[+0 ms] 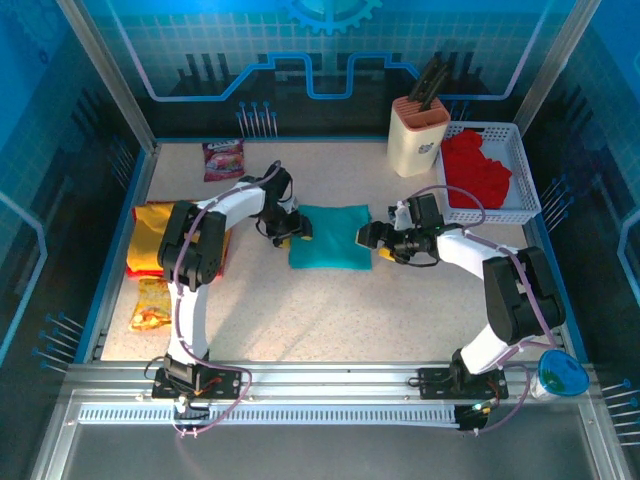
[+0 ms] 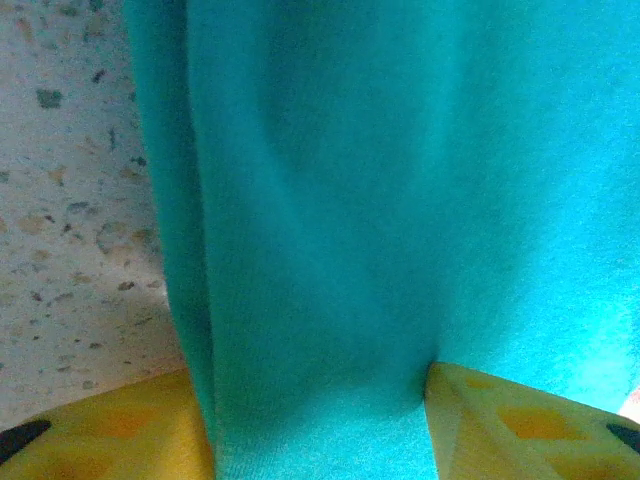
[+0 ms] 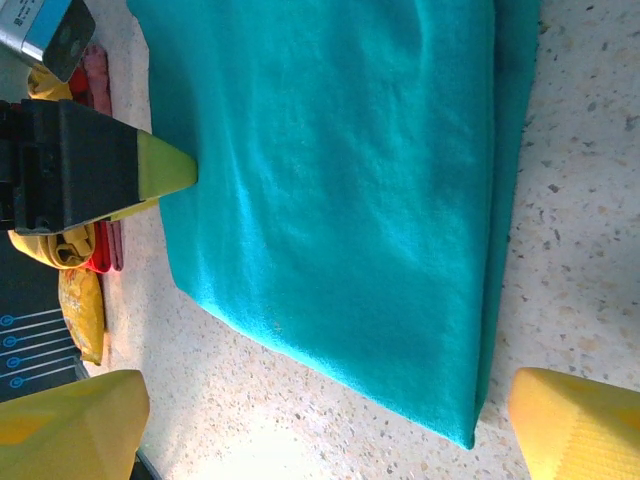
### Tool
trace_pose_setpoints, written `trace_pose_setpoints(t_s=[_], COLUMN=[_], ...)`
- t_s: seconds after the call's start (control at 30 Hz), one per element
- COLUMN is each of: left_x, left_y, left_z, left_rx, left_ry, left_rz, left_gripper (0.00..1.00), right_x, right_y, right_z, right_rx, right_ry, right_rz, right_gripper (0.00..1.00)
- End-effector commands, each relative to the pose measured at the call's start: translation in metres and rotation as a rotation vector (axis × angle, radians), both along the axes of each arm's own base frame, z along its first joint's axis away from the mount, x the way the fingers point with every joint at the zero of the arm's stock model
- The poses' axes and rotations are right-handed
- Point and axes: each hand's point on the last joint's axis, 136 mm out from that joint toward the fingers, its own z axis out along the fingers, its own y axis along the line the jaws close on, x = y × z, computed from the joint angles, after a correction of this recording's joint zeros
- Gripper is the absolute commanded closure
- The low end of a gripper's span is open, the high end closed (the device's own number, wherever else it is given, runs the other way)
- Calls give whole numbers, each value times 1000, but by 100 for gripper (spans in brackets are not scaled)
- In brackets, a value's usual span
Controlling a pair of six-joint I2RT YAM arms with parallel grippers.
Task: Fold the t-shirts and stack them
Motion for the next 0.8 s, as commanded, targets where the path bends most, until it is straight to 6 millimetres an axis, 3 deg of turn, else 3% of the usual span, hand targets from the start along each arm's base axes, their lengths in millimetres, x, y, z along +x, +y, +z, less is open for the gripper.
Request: trace_pose_setpoints(t_s=[0.0,0.43,0.77], left_x=[7,19,16], left_y=[-10,-19,-16], left_z=[-10,-7,-20], left_rx=[-24,-86,-63], left_ry=[0,-45,-23], left_rz=[-30,-8,15], left_gripper=[46,58,72], right_x=[0,-3,-7], right_y=[-4,-15,-22], right_z=[9,10,7], right_rx=[30,50,53], right_ry=[-14,-5,3], right_rz=[-8,-33,-48], right_gripper=[7,7,7])
